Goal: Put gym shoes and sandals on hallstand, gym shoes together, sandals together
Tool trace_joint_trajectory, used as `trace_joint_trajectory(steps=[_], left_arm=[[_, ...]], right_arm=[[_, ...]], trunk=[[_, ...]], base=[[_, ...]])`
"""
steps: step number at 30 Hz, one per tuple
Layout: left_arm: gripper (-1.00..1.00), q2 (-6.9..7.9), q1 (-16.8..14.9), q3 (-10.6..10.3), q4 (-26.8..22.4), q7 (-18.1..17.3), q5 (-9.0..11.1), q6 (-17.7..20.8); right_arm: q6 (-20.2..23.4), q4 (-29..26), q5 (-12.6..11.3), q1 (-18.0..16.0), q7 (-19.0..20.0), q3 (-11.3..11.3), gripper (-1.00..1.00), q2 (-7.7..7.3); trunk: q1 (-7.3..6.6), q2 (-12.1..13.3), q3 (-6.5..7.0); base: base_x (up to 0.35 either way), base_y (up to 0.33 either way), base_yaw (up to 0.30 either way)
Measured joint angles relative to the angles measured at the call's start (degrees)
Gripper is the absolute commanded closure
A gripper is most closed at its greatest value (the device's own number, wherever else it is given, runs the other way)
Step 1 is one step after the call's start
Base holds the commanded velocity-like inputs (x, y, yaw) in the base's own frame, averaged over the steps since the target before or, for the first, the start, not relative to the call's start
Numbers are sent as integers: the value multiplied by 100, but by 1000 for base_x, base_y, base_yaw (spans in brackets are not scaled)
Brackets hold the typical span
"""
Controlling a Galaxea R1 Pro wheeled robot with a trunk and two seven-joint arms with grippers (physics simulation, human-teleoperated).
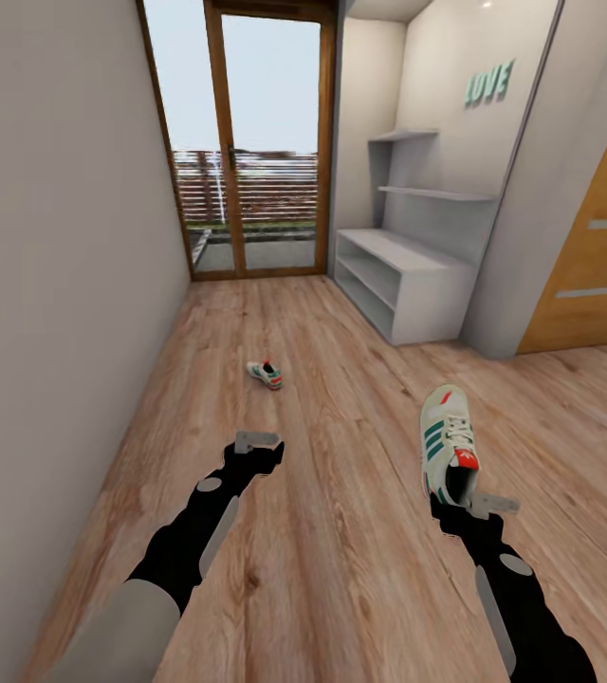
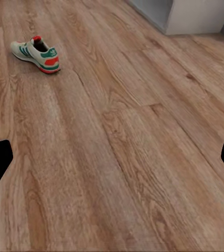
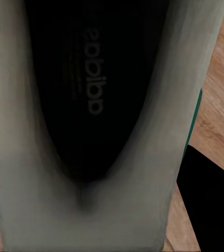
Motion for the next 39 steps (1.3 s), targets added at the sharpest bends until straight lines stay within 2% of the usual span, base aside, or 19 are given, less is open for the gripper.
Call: trace_joint_trajectory(steps=[11,30,39], left_arm=[[-100,-4,0,0,-2,0,92,1],[-100,-5,3,1,-1,0,93,3],[-100,-5,2,1,0,0,93,3]], right_arm=[[5,0,3,0,6,3,100,0],[-1,4,1,-1,0,12,100,2],[-3,3,3,-1,0,4,100,6]], trunk=[[0,0,0],[-1,0,1],[-1,0,48]], base=[[299,-237,30],[345,-106,280],[347,-96,244]])
